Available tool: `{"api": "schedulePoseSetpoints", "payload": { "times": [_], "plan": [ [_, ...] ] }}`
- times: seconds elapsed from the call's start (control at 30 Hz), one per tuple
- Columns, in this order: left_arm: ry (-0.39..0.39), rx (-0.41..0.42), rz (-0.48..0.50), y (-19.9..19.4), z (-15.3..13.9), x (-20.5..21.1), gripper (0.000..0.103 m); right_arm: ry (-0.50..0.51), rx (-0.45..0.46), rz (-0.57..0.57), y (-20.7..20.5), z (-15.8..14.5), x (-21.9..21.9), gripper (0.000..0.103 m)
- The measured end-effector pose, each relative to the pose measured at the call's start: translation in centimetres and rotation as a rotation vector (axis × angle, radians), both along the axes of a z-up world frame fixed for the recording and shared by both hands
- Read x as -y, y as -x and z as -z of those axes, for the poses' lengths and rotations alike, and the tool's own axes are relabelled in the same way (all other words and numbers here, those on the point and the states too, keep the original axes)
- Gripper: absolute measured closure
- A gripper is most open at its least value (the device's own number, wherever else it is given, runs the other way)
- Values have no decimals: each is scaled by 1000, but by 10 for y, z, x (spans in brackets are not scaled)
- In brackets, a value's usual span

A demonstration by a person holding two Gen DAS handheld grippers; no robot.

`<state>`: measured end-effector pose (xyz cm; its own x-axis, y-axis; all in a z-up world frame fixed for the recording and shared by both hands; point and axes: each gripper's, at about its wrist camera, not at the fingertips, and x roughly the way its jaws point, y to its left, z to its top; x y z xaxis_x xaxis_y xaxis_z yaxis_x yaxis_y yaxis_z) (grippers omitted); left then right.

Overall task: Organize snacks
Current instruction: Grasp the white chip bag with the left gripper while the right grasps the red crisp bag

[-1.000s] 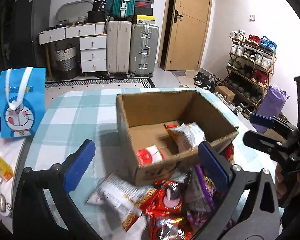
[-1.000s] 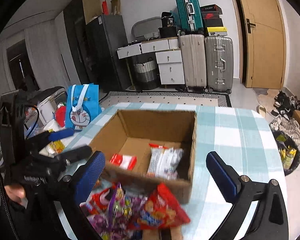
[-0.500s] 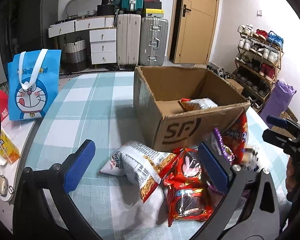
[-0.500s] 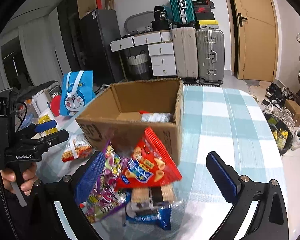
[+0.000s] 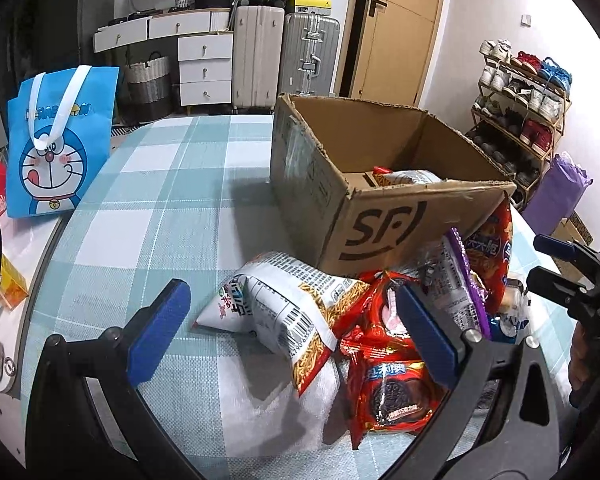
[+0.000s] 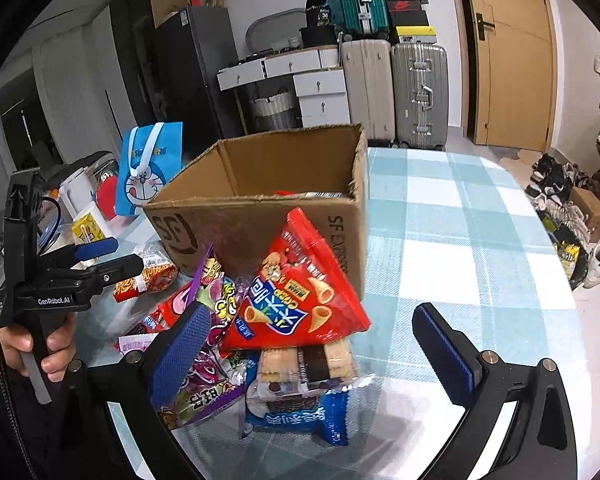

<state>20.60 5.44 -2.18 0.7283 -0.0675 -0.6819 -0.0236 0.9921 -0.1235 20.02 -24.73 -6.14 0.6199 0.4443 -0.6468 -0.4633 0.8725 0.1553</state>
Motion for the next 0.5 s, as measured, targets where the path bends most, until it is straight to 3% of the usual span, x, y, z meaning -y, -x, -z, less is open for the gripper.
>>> {"api": "schedulePoseSetpoints", "payload": {
  "times": [0.5],
  "plan": [
    [43,-21,-28,-12,17,-14,1,-12,-67,32,-16,8,-6,0]
  ]
}}
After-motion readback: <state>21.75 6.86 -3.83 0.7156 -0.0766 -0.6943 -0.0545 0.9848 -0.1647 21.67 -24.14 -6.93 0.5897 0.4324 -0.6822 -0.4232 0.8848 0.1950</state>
